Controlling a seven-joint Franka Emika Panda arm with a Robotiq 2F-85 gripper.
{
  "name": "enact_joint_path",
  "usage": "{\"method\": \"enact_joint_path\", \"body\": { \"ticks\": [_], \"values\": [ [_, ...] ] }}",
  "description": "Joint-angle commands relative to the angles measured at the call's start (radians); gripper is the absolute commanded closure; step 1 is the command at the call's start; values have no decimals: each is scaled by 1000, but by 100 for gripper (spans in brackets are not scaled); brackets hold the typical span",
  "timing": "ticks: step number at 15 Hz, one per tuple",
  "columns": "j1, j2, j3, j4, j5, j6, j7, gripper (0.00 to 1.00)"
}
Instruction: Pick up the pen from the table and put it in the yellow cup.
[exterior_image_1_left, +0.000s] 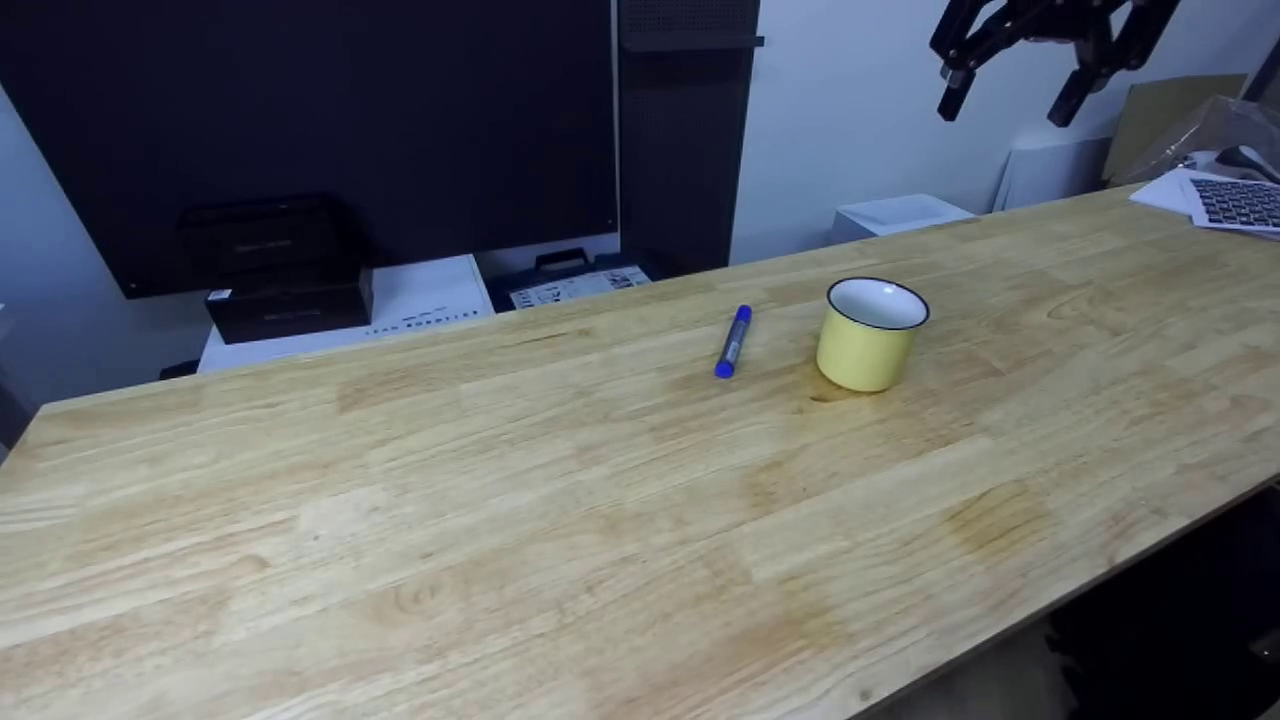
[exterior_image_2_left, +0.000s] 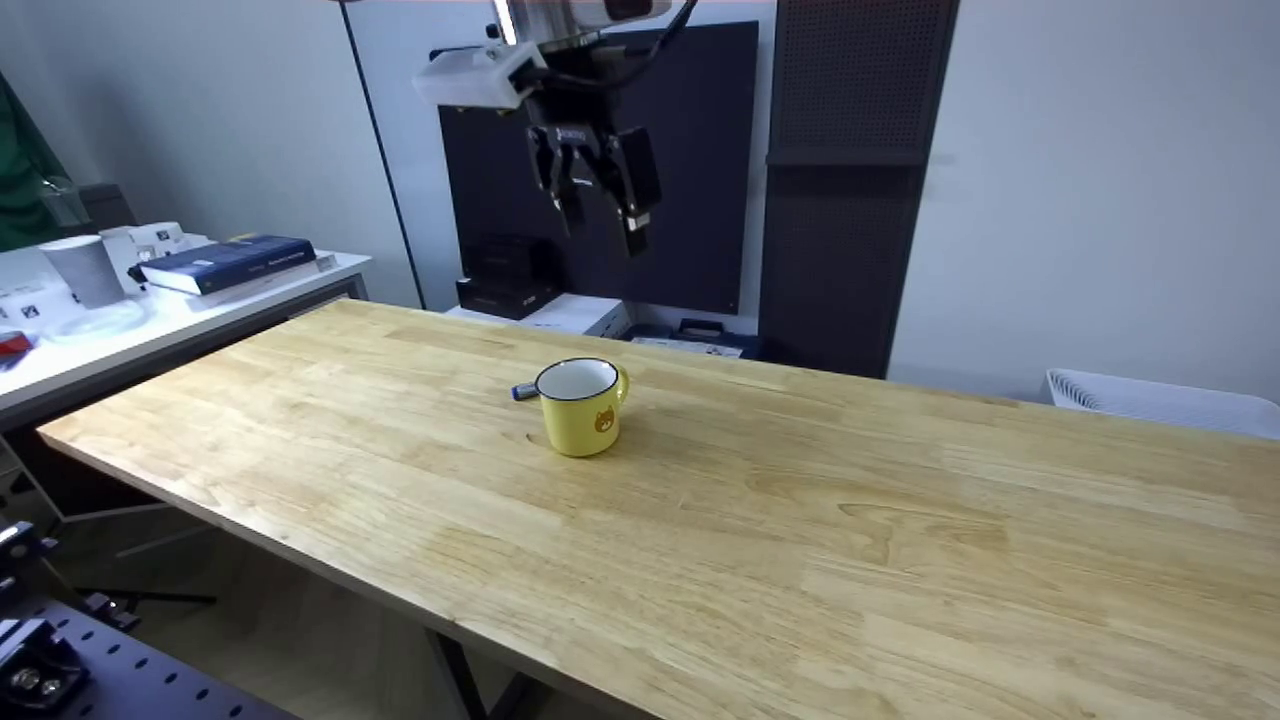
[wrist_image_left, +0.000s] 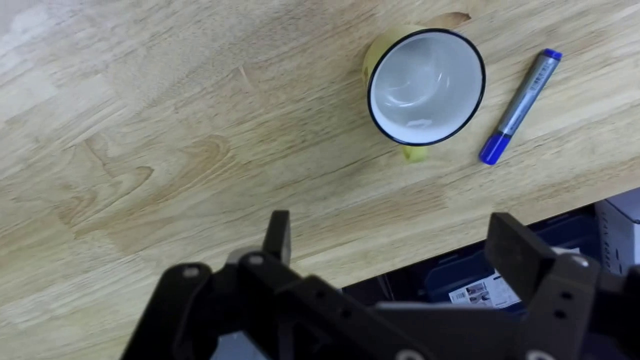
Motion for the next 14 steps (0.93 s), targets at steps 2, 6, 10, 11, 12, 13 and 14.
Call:
{"method": "enact_joint_path", "body": {
  "ticks": [2,6,10,11,12,13,14],
  "values": [
    [21,-21,-22,-7,5,-4,-9,0],
    [44,66,-3,46,51,7,13,0],
    [98,233,40,184,177,-15,10,0],
    [112,289,52,236,197,-21,11,0],
    [121,344,67,287,223,-21,-1,0],
    [132,393,78,336,241,-29,-1,0],
    [135,278,51,206,214,0,-9,0]
  ]
}}
